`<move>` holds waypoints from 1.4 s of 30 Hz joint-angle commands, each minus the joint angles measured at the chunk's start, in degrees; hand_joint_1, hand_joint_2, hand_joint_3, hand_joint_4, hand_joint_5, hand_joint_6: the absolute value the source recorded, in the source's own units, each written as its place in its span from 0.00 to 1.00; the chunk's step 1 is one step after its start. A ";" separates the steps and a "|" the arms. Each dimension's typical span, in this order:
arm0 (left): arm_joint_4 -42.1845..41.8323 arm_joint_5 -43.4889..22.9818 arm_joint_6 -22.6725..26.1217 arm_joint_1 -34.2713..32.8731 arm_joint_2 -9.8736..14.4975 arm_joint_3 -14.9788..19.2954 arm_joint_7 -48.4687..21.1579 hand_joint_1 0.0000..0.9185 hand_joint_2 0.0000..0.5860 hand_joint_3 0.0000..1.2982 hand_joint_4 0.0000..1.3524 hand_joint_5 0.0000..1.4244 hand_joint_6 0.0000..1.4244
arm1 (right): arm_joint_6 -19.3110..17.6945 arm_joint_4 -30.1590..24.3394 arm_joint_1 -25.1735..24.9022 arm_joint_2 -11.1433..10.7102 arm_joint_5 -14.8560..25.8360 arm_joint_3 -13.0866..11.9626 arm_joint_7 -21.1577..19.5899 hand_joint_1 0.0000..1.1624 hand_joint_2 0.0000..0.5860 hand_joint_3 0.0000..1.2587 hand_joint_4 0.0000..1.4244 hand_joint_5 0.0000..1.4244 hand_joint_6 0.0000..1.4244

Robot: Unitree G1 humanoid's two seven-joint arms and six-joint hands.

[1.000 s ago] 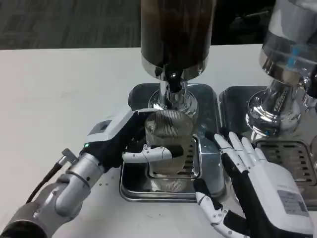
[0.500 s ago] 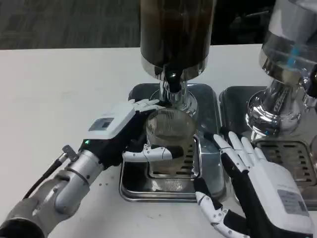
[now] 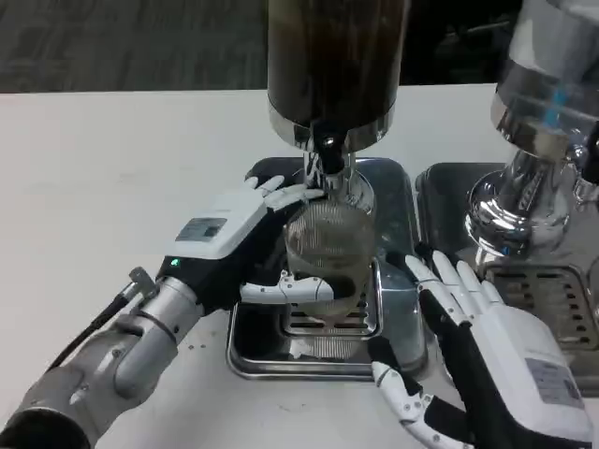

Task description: Grasp the cup under the faucet to collect the drink, then remove the cup.

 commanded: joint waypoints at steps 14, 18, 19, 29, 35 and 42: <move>-11.14 0.10 5.10 3.83 4.77 0.77 -4.74 0.00 0.00 0.00 0.00 0.00 0.00 | 0.08 0.36 -0.90 -0.18 1.48 0.03 -0.34 0.34 0.81 0.10 0.02 0.00 0.01; -13.33 -0.47 5.53 5.09 5.26 1.69 -4.44 0.00 0.00 0.00 0.00 0.00 0.00 | -0.02 0.82 -1.37 -0.34 1.76 -0.01 -0.47 0.34 0.81 0.10 0.02 0.00 0.01; -13.98 -0.53 5.60 5.45 5.41 2.00 -4.24 0.00 0.00 0.00 0.00 0.00 0.00 | -0.04 0.90 -1.48 -0.37 1.82 -0.02 -0.49 0.34 0.81 0.10 0.02 0.00 0.01; -20.10 -2.57 4.69 9.13 6.90 5.98 -4.13 0.00 0.00 0.00 0.00 0.00 0.00 | 0.04 1.05 -1.66 -0.52 2.49 -0.02 -0.50 0.34 0.81 0.11 0.02 0.00 0.01; -26.40 -5.34 2.28 13.72 9.07 9.54 -4.78 0.00 0.00 0.00 0.00 0.00 0.00 | 0.05 1.07 -1.74 -0.52 2.71 -0.07 -0.75 0.34 0.81 0.11 0.02 0.00 0.01; -33.11 -11.75 -3.70 20.81 12.20 16.75 -5.25 0.00 0.00 0.00 0.00 0.00 0.00 | 0.16 1.17 -1.76 -0.45 2.85 -0.10 -1.19 0.34 0.81 0.11 0.02 0.00 0.01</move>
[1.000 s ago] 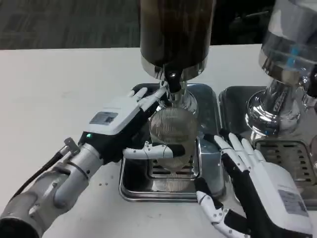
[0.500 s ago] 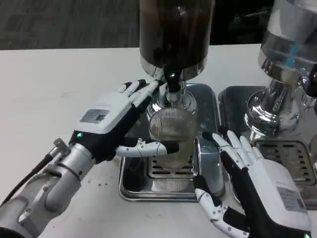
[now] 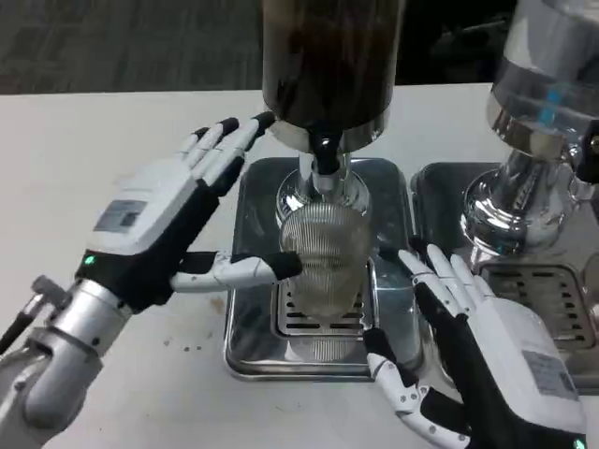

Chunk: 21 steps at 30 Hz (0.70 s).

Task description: Grasp the cup under the faucet to collect the drink, then remove the cup.

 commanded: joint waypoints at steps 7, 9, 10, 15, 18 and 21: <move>-3.54 -23.04 -13.81 5.14 2.84 11.67 -8.19 0.00 0.03 0.01 0.00 0.01 0.00 | -0.03 0.81 -0.37 -0.13 0.70 -0.31 -1.17 0.34 0.81 0.11 0.02 0.00 0.01; -3.35 -29.92 -15.15 4.03 2.67 12.45 -12.58 0.00 0.04 0.04 0.00 0.04 0.00 | -0.07 1.10 -0.78 -0.16 0.86 -0.32 -1.14 0.34 0.81 0.11 0.02 0.00 0.01; -3.41 -35.65 -14.67 2.83 2.78 12.22 -17.01 0.00 0.05 0.06 0.03 0.07 0.03 | -0.11 1.23 -0.95 -0.19 0.91 -0.35 -1.16 0.34 0.81 0.11 0.02 0.00 0.01; -3.86 -59.42 -5.14 -4.50 1.98 13.07 -40.67 0.00 0.06 0.12 0.09 0.13 0.10 | 0.02 1.62 -1.51 -0.27 1.14 -0.47 -1.03 0.34 0.81 0.11 0.02 0.00 0.01; -4.02 -66.16 2.71 -8.87 1.89 14.62 -52.36 0.00 0.07 0.14 0.13 0.16 0.13 | 0.10 1.88 -1.63 -0.18 1.31 -0.54 -1.20 0.34 0.81 0.11 0.02 0.00 0.01; -4.32 -70.86 12.08 -12.25 0.87 16.06 -59.97 0.00 0.08 0.15 0.16 0.18 0.12 | 0.12 2.09 -1.63 0.07 1.60 -0.65 -1.56 0.34 0.81 0.11 0.02 0.00 0.01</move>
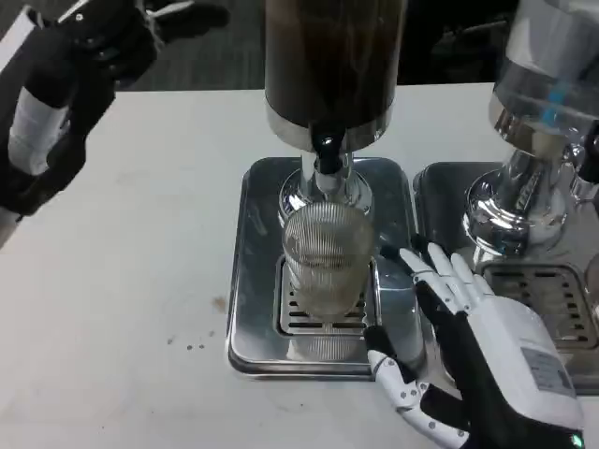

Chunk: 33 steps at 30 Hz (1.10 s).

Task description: Grasp the cup under the faucet to collect the drink, then remove the cup.

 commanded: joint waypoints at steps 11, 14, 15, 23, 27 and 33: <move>3.55 -9.71 34.88 -13.17 -4.91 4.94 -19.84 0.00 0.05 0.09 0.09 0.14 0.09 | 0.16 0.71 0.57 0.82 0.96 -0.43 -2.11 0.34 0.81 0.11 0.02 0.00 0.01; 5.35 -8.32 37.54 -14.94 -6.26 4.77 -21.48 0.00 0.02 0.07 0.08 0.14 0.09 | 0.06 0.68 0.79 0.93 0.80 -0.28 -2.43 0.34 0.81 0.11 0.02 0.00 0.01; 5.78 -7.66 37.83 -15.29 -6.63 4.81 -21.87 0.00 0.02 0.07 0.07 0.14 0.08 | 0.06 0.68 0.83 0.97 0.75 -0.23 -2.53 0.34 0.81 0.11 0.02 0.00 0.01; 10.38 -2.12 37.47 -17.48 -9.93 3.88 -24.07 0.00 0.01 0.05 0.04 0.12 0.07 | 0.21 0.56 1.33 1.28 0.70 -0.09 -3.19 0.34 0.81 0.12 0.02 0.00 0.01; 14.43 1.66 35.70 -18.91 -12.24 3.48 -24.98 0.00 0.01 0.05 0.04 0.11 0.05 | 0.29 0.40 1.67 1.53 0.72 -0.04 -3.55 0.34 0.81 0.12 0.02 0.00 0.01; 20.76 6.04 31.62 -20.92 -14.27 3.08 -25.92 0.00 0.01 0.06 0.04 0.10 0.05 | 0.48 -0.22 3.29 2.23 0.12 0.68 -4.58 0.34 0.81 0.12 0.02 0.00 0.01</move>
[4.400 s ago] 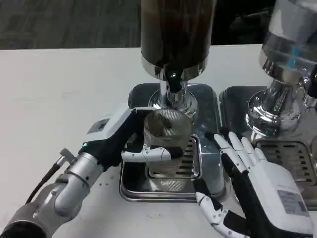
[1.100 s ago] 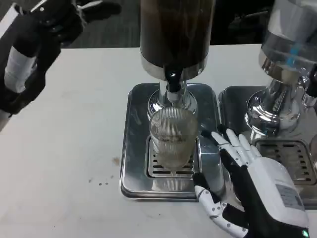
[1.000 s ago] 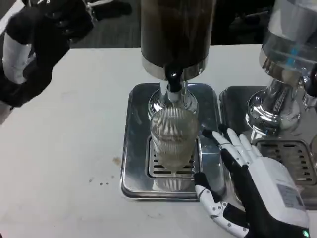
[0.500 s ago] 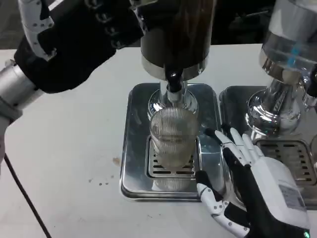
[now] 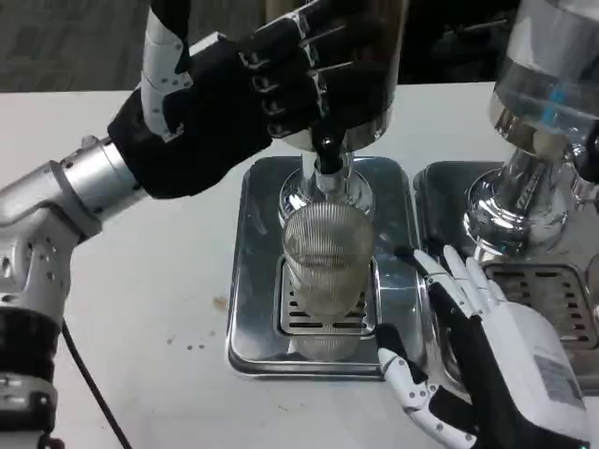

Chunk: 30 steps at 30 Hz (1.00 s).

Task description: Grasp the cup under the faucet to collect the drink, then remove the cup.

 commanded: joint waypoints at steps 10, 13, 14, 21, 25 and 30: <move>8.28 7.65 -9.18 -2.88 -2.48 -0.21 -0.90 0.00 0.01 0.06 0.04 0.10 0.04 | 0.72 -1.37 3.03 1.29 -0.84 1.20 -1.93 0.34 0.81 0.12 0.02 0.00 0.01; 8.00 9.01 -11.39 -2.25 -2.73 -0.53 -0.84 0.00 0.00 0.06 0.03 0.09 0.04 | 0.75 -1.55 3.14 1.23 -0.73 1.10 -1.77 0.34 0.81 0.12 0.02 0.00 0.01; 7.89 9.43 -11.99 -2.02 -2.83 -0.66 -0.87 0.00 0.00 0.06 0.03 0.09 0.04 | 0.76 -1.57 3.15 1.20 -0.69 1.07 -1.72 0.34 0.81 0.12 0.02 0.00 0.01; 7.82 13.46 -18.18 -0.24 -3.64 -2.75 -0.16 0.00 0.01 0.04 0.00 0.05 0.00 | 0.95 -1.76 3.21 1.16 0.00 0.74 -1.26 0.34 0.81 0.12 0.02 0.00 0.01; 8.63 15.32 -21.78 0.25 -3.90 -3.78 0.62 0.00 0.01 0.04 0.00 0.00 0.00 | 1.11 -1.92 3.43 1.15 0.24 0.79 -1.28 0.34 0.81 0.12 0.02 0.00 0.01; 10.44 18.03 -26.69 0.31 -3.68 -4.90 1.26 0.00 0.01 0.04 0.00 0.00 0.00 | 1.20 -2.08 3.77 1.25 0.26 0.88 -1.44 0.34 0.81 0.12 0.02 0.01 0.01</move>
